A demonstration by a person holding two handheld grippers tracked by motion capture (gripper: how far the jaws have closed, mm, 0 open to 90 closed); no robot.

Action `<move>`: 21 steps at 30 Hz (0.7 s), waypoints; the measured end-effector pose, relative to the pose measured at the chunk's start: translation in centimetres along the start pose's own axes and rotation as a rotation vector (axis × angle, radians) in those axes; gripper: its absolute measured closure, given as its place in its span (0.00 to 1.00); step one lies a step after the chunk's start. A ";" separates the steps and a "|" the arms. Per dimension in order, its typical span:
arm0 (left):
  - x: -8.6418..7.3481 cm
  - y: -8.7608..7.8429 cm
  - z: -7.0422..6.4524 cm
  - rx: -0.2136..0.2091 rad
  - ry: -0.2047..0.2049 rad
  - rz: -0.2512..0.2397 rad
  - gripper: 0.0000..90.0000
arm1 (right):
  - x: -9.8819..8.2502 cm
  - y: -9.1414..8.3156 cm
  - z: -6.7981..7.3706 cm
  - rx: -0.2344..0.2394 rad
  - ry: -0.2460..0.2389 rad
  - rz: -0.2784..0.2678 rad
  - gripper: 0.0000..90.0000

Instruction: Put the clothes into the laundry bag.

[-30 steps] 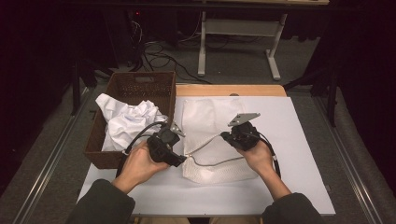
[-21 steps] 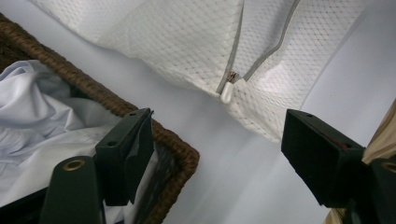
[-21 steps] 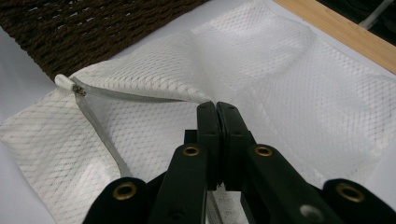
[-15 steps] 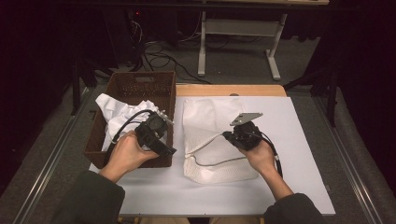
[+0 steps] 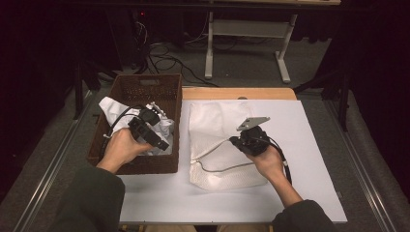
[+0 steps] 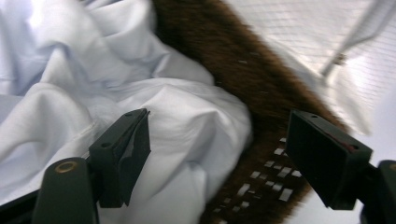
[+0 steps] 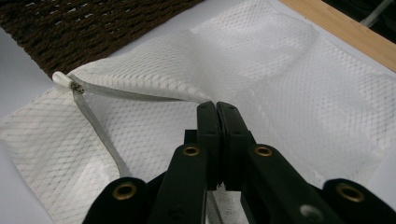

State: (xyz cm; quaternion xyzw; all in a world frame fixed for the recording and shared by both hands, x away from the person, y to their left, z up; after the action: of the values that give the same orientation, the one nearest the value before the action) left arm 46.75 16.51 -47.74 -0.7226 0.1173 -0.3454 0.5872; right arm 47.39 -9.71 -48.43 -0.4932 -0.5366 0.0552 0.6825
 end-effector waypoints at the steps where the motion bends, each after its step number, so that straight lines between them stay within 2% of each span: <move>1: 0.0 0.1 0.3 0.012 -0.008 -0.004 0.24 | 0.0 0.0 0.0 0.000 0.000 0.001 1.00; 9: 0.2 0.7 3.7 0.141 -0.050 -0.017 0.15 | 0.0 0.0 0.0 -0.003 0.000 0.003 1.00; 12: -0.2 1.4 5.0 0.178 -0.078 0.017 0.07 | 0.0 0.1 0.1 -0.002 0.004 0.002 1.00; 15: -0.7 2.4 5.9 0.169 -0.099 0.050 0.04 | 0.0 0.2 0.2 -0.002 0.009 -0.002 1.00; 21: -1.0 3.9 7.4 0.146 -0.159 0.041 0.00 | -0.1 0.2 0.1 -0.001 -0.001 0.007 1.00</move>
State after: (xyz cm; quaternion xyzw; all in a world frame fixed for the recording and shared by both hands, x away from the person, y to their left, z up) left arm 51.66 21.64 -52.28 -0.7005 0.0599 -0.2825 0.6526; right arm 47.37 -9.66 -48.66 -0.4954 -0.5352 0.0573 0.6818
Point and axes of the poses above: each handheld gripper's, and its own axes: y roughly forward along the jaws, x roughly out of its top, z roughly to its left, the point moved 10 cm from there along y, roughly forward along the jaws, and after that the axes turned 2 degrees about x, right-handed, at the moved point
